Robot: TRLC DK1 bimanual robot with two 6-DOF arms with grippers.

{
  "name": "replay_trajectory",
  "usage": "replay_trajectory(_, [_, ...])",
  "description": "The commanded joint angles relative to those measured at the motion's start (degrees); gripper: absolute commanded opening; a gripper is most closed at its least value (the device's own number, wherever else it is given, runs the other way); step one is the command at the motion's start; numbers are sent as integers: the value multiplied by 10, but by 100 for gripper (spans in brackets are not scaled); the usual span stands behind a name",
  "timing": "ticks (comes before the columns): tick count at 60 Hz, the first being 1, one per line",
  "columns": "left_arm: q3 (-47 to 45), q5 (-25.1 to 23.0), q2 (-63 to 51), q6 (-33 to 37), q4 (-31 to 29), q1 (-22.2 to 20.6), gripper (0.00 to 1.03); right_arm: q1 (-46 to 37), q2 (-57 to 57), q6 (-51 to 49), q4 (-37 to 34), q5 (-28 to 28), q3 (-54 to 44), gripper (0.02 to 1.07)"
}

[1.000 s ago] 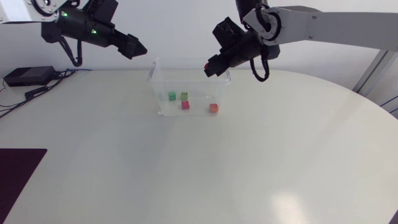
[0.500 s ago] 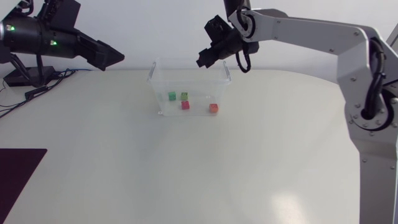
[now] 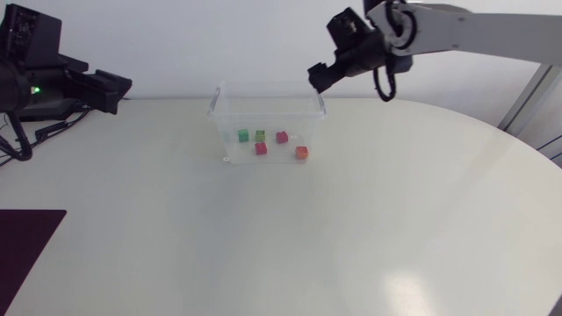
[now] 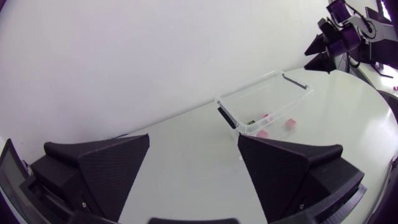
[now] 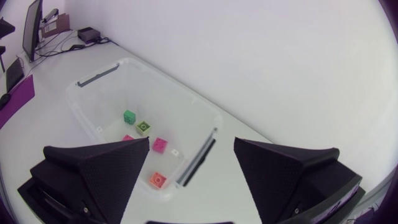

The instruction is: Place the duplo bricks in the container

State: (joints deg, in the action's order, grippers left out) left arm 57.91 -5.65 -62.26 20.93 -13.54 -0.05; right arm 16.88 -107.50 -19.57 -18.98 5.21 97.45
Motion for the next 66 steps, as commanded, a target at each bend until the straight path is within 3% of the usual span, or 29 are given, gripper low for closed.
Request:
replay_trajectory(1, [-32, 8, 34, -12, 10, 3, 99, -27, 61, 13, 11, -10, -68, 103])
replay_trajectory(11, [-67, 24, 81, -11, 9, 18, 99, -76, 185, 11, 76, -9, -229, 103])
replay_trajectory(20, [-97, 25, 117, -9, 3, 29, 99, -108, 273, 16, 97, -23, -315, 103])
replay_trajectory(47, [-190, 20, 220, -17, 33, 53, 99, -156, 496, 3, 117, -71, -480, 103])
replay_trajectory(66, [-267, 20, 314, -52, 80, 55, 99, -164, 683, 8, 148, -162, -603, 103])
